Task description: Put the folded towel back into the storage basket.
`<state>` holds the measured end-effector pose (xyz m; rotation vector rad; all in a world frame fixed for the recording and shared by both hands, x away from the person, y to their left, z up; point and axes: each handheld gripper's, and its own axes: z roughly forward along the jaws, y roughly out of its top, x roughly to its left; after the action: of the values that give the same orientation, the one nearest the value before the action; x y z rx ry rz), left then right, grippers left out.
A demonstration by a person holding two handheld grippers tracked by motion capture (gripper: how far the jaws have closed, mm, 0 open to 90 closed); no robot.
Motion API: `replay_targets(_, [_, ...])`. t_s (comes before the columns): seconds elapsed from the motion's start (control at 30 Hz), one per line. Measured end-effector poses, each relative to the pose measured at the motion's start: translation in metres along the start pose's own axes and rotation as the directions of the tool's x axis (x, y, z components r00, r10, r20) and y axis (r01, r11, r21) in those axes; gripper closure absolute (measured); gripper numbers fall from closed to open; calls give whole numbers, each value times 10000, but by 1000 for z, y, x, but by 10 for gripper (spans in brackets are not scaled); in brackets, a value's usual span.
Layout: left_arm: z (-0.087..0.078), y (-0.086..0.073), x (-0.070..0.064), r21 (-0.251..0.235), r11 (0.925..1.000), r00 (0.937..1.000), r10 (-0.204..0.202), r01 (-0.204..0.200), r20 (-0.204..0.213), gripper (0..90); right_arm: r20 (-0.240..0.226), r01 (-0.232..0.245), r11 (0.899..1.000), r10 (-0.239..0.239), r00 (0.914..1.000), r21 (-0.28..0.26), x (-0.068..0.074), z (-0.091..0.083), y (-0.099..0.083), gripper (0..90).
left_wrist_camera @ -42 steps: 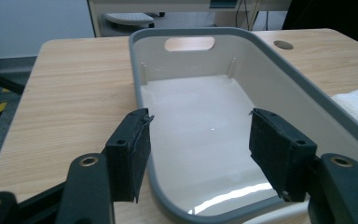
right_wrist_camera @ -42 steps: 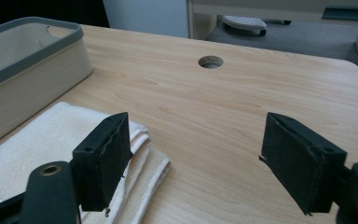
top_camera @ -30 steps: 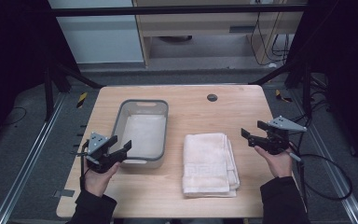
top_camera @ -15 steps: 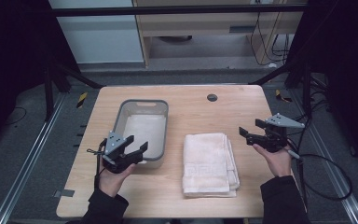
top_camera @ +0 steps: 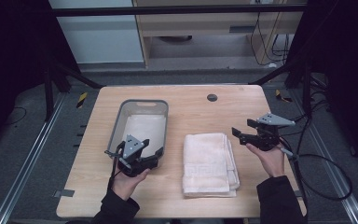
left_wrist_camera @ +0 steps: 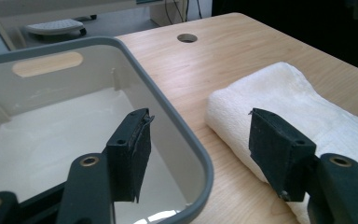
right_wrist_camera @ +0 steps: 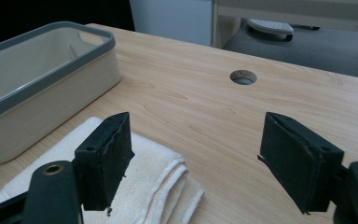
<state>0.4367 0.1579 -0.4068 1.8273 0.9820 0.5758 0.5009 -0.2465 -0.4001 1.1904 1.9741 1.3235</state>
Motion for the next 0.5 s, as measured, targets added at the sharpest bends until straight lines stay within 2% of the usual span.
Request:
replay_targets(0.1, [2, -2, -7, 97, 9999, 9998, 134, -136, 134, 380, -14, 14, 10000, -14, 10000, 24, 0, 4, 1, 255])
replay_targets(0.5, [12, -9, -29, 411, 9987, 9976, 261, -288, 635, 379, -241, -59, 9990, 69, 9997, 443, 3, 17, -2, 259])
